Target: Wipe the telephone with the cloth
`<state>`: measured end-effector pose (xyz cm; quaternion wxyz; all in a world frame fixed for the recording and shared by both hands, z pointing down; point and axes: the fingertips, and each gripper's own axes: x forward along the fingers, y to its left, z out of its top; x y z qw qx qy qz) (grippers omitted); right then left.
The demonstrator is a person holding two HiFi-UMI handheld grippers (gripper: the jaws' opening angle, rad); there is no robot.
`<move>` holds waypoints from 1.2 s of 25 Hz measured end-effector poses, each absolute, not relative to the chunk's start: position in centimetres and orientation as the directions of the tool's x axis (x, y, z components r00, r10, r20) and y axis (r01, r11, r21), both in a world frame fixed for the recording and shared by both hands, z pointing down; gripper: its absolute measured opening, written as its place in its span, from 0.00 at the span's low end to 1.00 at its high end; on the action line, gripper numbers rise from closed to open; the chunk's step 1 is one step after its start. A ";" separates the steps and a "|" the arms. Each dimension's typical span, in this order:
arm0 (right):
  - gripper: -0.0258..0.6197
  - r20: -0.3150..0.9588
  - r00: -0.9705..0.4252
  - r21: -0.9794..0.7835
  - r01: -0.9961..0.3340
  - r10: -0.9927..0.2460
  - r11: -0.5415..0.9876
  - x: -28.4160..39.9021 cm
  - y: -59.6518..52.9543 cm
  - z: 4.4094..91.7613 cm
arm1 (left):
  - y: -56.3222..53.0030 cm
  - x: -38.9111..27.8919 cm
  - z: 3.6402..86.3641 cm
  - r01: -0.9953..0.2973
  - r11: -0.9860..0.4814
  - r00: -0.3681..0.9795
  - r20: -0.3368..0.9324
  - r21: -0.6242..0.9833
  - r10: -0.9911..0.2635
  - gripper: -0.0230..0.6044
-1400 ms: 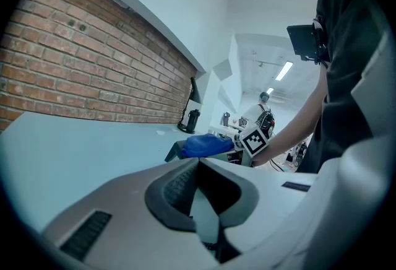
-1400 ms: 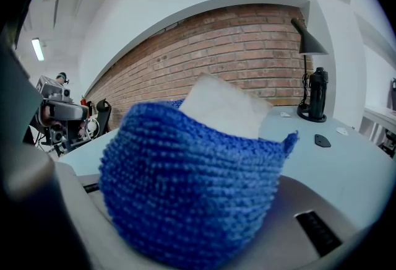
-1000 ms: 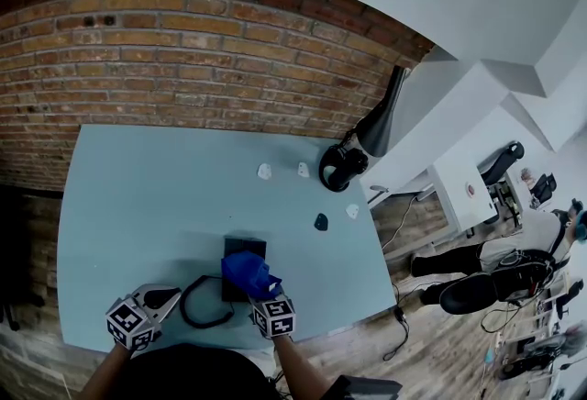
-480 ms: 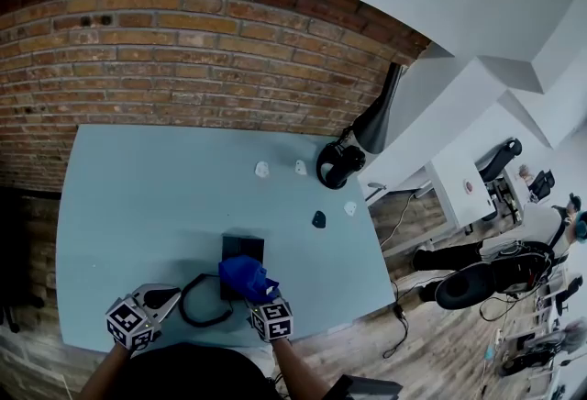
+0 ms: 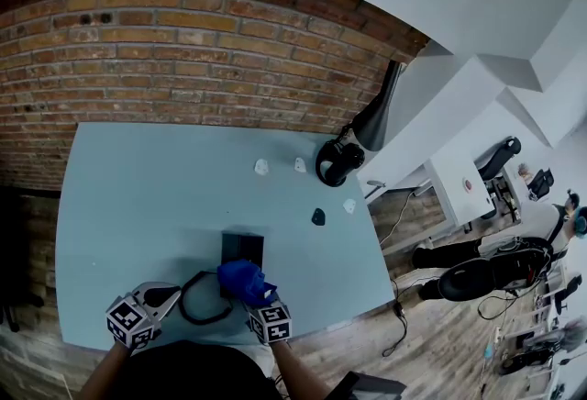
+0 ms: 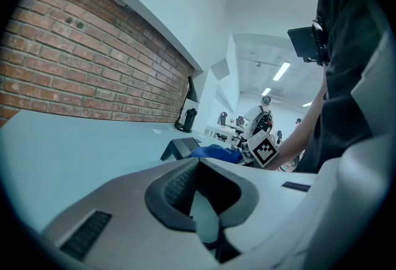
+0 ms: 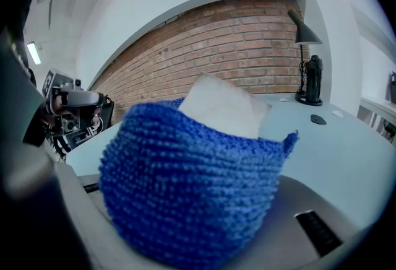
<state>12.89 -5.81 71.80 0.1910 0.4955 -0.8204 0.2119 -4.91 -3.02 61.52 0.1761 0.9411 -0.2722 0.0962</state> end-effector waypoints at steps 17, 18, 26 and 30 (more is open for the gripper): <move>0.25 0.549 -0.443 -0.184 -0.891 -0.709 0.414 12.7 -4.2 72.7 | -2.9 -4.7 61.8 -0.544 -0.789 0.835 0.279 0.287 -0.475 0.07; 0.25 0.560 -0.446 -0.190 -0.889 -0.698 0.416 12.6 -4.0 72.7 | -2.9 -4.8 61.8 -0.546 -0.787 0.834 0.279 0.289 -0.476 0.07; 0.25 0.498 -0.497 -0.186 -0.862 -0.711 0.472 12.3 -6.6 68.9 | -3.3 -5.2 61.7 -0.561 -0.773 0.825 0.278 0.296 -0.492 0.07; 0.25 0.399 -0.512 -0.148 -0.855 -0.761 0.498 12.4 -10.7 64.9 | -3.4 -5.3 61.7 -0.565 -0.768 0.822 0.278 0.300 -0.496 0.07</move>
